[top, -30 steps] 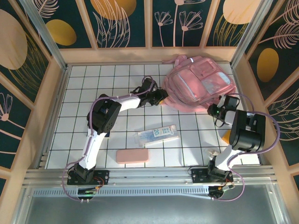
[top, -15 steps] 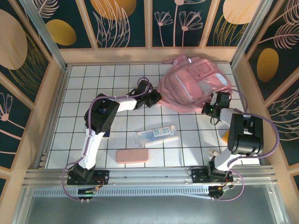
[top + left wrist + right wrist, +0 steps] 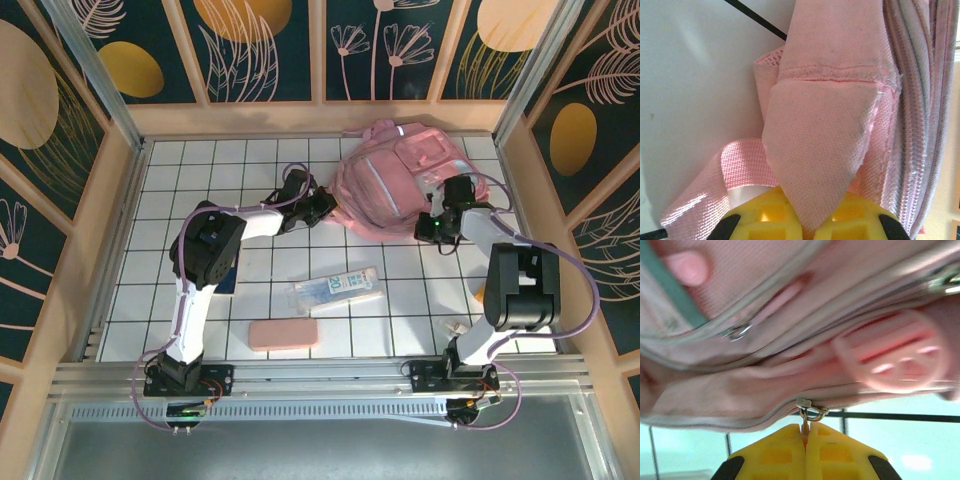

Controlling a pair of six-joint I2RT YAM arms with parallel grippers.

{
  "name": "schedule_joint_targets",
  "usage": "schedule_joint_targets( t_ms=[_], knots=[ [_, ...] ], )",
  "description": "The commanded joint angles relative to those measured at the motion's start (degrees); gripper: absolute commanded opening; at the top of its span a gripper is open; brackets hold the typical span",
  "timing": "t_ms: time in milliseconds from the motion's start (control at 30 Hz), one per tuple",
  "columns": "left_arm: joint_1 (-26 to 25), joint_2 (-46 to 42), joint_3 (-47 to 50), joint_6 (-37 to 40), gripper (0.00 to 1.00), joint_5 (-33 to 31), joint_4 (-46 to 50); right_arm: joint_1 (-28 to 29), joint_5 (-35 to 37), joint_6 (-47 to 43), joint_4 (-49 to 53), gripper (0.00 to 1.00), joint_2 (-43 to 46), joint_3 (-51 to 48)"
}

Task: Pack books, pencil case, and school supplies into a backpack

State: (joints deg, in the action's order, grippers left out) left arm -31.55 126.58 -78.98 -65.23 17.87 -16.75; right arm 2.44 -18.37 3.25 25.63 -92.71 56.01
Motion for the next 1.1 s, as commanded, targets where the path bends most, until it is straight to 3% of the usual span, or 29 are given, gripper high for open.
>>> schedule_joint_targets(
  t_ms=[0, 200, 367, 600, 833, 1000, 1067],
  knots=[
    [-0.39, -3.31, 0.66, -0.67, 0.0, -0.26, -3.94, 4.37, -8.54, -2.39, 3.82, 0.0, -2.46, 1.34],
    [-1.26, -3.6, 1.28, 0.29, 0.0, -0.51, -3.78, 15.06, -14.59, 2.33, 1.78, 0.0, -5.22, 5.8],
    [-2.54, -3.27, 2.06, -0.57, 0.0, -0.47, -6.0, 21.61, -17.64, 13.46, -5.15, 0.0, -8.01, 11.01],
    [-3.34, -4.79, 5.5, -1.38, 0.0, 0.3, -9.46, 24.55, -19.04, 28.36, -17.37, 0.0, -11.84, 15.19],
    [-3.02, -9.58, 11.02, -1.48, 0.0, 0.48, -11.38, 24.09, -12.46, 31.56, -13.83, 0.0, -10.68, 13.94],
    [-2.97, -12.09, 14.02, -2.51, 0.0, 3.82, -13.37, 24.89, -28.21, 38.92, -21.56, 0.0, -11.57, 12.02],
    [-2.67, -12.76, 14.03, -2.7, 0.0, 4.19, -13.12, 25.46, -29.06, 39.74, -21.48, 0.0, -10.49, 12.18]
  ],
)
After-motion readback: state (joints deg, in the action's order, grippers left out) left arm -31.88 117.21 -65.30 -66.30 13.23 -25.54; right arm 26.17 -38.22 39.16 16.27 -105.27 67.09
